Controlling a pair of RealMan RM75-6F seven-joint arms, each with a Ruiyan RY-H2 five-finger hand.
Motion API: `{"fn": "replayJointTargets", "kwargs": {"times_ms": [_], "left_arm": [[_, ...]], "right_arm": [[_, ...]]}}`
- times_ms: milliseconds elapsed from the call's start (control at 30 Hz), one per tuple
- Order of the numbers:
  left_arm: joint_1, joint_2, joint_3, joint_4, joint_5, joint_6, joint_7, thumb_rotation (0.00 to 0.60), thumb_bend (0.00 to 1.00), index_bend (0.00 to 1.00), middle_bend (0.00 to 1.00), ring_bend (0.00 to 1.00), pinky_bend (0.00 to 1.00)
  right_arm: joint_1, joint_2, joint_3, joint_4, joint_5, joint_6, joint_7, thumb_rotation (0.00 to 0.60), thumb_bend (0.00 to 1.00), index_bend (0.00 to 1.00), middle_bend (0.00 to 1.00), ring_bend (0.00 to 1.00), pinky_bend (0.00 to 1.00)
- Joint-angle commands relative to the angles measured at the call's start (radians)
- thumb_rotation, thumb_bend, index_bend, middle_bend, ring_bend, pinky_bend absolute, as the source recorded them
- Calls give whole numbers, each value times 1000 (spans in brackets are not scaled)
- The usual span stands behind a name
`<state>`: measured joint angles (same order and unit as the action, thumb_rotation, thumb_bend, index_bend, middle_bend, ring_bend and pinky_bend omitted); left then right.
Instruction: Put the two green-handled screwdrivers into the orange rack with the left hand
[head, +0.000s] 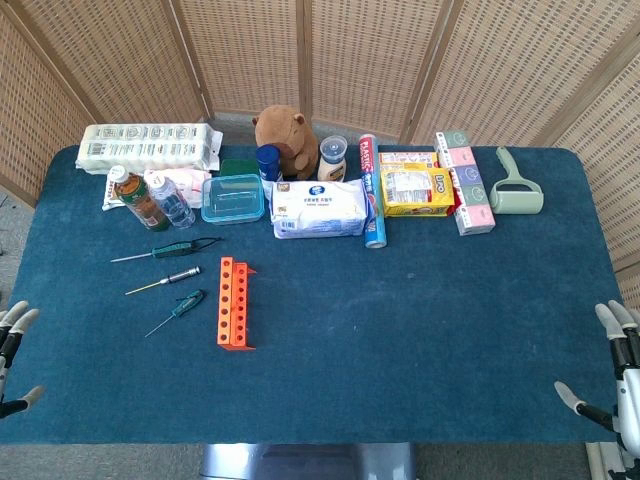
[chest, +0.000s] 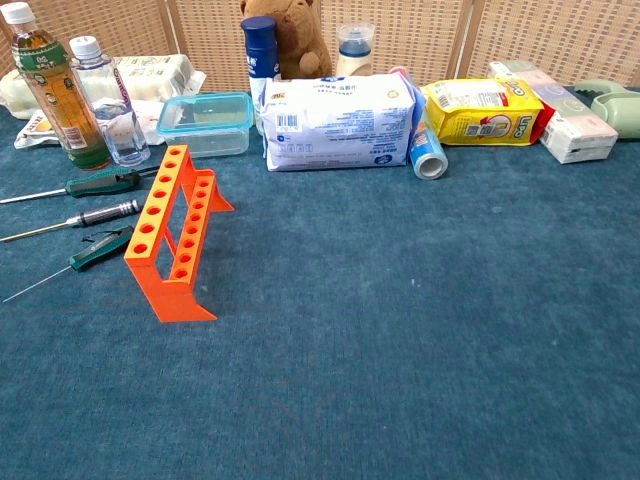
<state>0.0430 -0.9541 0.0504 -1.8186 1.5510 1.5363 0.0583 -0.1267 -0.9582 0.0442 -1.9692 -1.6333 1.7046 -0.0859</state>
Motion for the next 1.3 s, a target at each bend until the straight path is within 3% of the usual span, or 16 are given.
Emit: {"fn": "replayJointTargets", "kwargs": {"times_ms": [33,267,333,400,500,600,667,900,1133,1300], "left_arm": [[3,-3,-3,-1,-7,3,5,600,121,0,0,0,47],[-3,-2,-9,-1,-11,-3,9,600,122,0,6,0,47],[-13,-15,-31,-1,-42,-8,21,600,128,0,103,52,86],[-27,-35,-55,-2,-72,-16,23,600,133,0,319,215,262],[-67,-80,-107,3,-134,-51,8,600,136,3,557,446,551],[-107,-112,-146,4,-194,-96,23,600,145,117,720,641,794],[-153,-149,-184,-6,-257,-152,39,600,153,179,770,702,845],[-322,-229,-262,-75,-579,-323,327,600,181,205,780,717,856],[-433,-275,-290,-105,-777,-379,469,600,205,271,780,718,856],[-541,-372,-303,-92,-960,-372,586,600,206,284,780,717,856]], "right_arm": [[1,-2,-3,0,-4,-3,-2,599,99,18,43,0,5],[11,-7,1,-5,30,-29,-12,600,100,18,43,0,5],[13,-10,5,-7,31,-25,-18,600,101,18,43,0,5],[14,-12,8,-8,35,-26,-22,600,102,18,42,0,5],[22,-12,16,-8,59,-38,-15,600,102,18,42,0,5],[32,-7,24,-6,84,-58,-3,600,104,18,42,0,5],[40,1,29,-4,100,-73,15,600,104,19,42,0,5],[32,28,30,-3,99,-56,77,600,104,18,42,0,5],[30,37,26,-5,95,-56,90,599,104,18,42,0,5],[35,44,26,-4,101,-66,108,600,103,18,43,0,5]]}}
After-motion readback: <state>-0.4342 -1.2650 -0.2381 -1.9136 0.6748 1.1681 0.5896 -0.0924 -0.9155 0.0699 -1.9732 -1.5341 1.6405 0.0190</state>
